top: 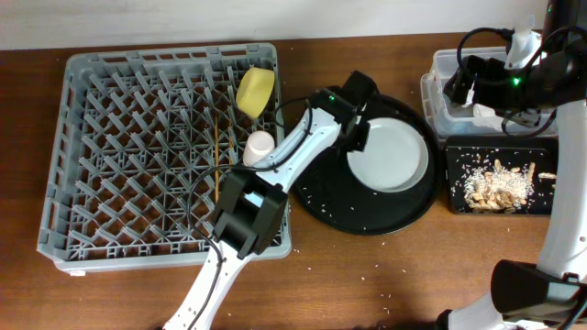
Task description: Sort waste into correct bins and load items into the dishwasher rack
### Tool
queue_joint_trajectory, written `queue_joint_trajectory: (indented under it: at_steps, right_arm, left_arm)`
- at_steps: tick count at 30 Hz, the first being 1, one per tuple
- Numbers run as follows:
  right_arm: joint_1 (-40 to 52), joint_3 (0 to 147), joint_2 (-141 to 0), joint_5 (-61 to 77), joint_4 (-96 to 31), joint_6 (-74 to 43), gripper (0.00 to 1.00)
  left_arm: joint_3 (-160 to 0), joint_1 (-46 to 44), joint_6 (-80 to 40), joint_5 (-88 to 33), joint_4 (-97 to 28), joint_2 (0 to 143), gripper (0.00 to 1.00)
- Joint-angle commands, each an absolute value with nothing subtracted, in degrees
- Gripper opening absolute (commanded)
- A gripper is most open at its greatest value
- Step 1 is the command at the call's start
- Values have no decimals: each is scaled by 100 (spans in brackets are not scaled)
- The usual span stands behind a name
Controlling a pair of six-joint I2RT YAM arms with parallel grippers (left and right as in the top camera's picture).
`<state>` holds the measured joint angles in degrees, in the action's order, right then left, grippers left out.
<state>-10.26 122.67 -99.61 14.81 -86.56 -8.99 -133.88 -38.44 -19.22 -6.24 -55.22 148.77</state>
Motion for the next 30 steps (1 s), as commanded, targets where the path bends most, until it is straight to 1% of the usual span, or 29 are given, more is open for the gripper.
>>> queue_joint_trajectory:
  at_steps: [1,4,5,9,10,13,16,17,20,22,24,30]
  right_arm:
    - [-1052,12289,-10014,1431,-8659,-904,99]
    - [-1052,12289,-10014,1431,-8659,-904,98]
    - [-1052,12289,-10014,1431,-8659,-904,98]
    - [-1052,12289,-10014,1431,-8659,-904,98]
    - [-1052,12289,-10014,1431,-8659,-904,99]
    - [-1052,12289,-10014,1431,-8659,-904,99]
    - [-1052,12289,-10014,1431,-8659,-904,99]
    - [-1052,12289,-10014,1431,-8659,-904,99]
    - [-1052,12289,-10014,1431,-8659,-904,98]
    - [-1052,12289,-10014,1431,-8659,-904,98]
    - [-1052,12289,-10014,1431,-8659,-904,98]
    - [-1052,12289,-10014,1431,-8659,-904,98]
  left_arm:
    - [-13404,-3911,-1881,-620,-5594,15106,1]
    - [-13594,-3898,-1879,-620,-5669,15087,1]
    - [-13904,-3850,-1876,-502,-5859,14991,1]
    - [-15598,-3494,-1313,1323,-7054,14108,1]
    - [-15775,-3426,-1205,1636,-7196,13955,1]
    - [-15996,-2923,-495,3177,-7863,13148,0]
    - [-15994,-2375,143,4171,-8023,12975,0]
    - [-15935,-2143,158,4644,-8023,12997,0]
    - [-15620,-1798,156,5363,-7988,13054,0]
    - [-15106,-1772,156,5502,-7784,13056,0]
    - [-14444,-1772,158,5815,-7229,13058,0]
    - [-12755,-1772,156,5830,-5920,13058,0]
